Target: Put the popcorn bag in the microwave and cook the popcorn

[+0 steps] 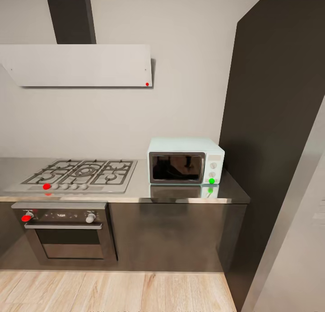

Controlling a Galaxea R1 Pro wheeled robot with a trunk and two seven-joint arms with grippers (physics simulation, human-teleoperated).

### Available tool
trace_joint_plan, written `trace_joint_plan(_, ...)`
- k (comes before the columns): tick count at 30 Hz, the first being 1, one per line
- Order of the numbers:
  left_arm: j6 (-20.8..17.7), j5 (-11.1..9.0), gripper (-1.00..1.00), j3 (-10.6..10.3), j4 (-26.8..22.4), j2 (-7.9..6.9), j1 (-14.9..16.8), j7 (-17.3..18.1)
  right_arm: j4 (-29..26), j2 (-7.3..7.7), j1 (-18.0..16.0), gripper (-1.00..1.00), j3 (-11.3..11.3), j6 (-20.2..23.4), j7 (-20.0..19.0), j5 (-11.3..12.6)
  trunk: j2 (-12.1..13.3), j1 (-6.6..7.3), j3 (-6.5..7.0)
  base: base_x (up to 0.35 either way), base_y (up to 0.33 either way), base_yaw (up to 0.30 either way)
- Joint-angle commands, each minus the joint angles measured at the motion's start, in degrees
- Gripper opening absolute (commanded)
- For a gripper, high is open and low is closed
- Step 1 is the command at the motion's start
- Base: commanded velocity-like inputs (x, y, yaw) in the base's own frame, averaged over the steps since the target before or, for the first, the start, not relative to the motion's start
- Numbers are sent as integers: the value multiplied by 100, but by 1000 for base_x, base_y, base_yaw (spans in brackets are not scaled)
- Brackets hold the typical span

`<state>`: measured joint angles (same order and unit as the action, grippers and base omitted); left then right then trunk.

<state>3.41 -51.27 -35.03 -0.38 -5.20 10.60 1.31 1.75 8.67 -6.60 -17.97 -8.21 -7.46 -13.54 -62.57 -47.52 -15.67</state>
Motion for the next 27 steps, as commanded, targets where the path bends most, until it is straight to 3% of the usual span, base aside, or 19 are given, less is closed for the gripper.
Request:
trace_joint_plan(1,16,163,100,-41,-2,11,3,21,18,-1,-2,-100,-49,-55,-2,-44,-4,0,-7,0,0,0)
trace_joint_plan(2,133,531,100,-2,-58,125,3,-34,-26,-770,1,-100,-31,-23,5,-52,-4,0,-7,0,0,0)
trace_joint_plan(27,133,530,100,-3,-58,123,3,-34,-26,-770,1,-100,-31,-23,5,-52,-4,0,-7,0,0,0)
